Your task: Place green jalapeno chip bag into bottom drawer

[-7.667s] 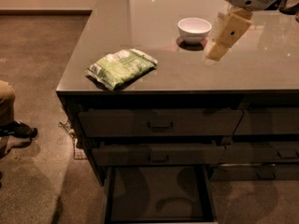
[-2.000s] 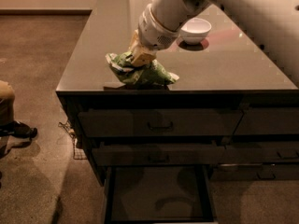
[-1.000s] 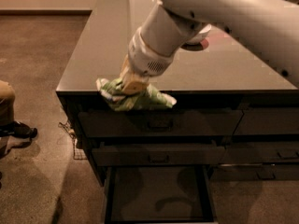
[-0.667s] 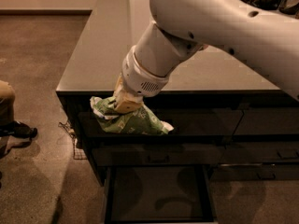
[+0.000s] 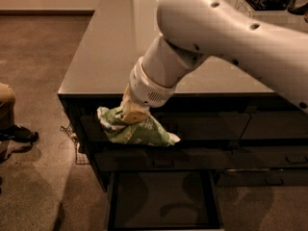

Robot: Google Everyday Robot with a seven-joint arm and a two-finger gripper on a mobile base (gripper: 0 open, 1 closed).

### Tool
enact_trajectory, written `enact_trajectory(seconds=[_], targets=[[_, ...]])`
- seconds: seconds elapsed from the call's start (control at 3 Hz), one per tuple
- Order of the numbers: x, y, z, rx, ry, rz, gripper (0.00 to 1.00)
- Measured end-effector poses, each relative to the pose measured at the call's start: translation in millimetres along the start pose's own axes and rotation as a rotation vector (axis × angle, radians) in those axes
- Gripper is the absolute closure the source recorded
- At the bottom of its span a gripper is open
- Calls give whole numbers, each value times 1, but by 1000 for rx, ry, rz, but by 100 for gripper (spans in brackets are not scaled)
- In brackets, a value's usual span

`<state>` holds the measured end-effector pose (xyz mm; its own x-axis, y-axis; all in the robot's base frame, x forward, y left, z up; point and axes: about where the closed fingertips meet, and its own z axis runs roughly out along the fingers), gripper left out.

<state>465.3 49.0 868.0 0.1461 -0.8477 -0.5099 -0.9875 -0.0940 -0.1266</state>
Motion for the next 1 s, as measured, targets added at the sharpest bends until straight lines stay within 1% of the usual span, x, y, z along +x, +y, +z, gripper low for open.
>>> enact_trajectory(seconds=[0.33,0.67,1.0], targets=[[42,15,40,-69,-35,117,100],[66,24,66,-106,-58,187,100],[87,32,96,-139,-92,241,100]])
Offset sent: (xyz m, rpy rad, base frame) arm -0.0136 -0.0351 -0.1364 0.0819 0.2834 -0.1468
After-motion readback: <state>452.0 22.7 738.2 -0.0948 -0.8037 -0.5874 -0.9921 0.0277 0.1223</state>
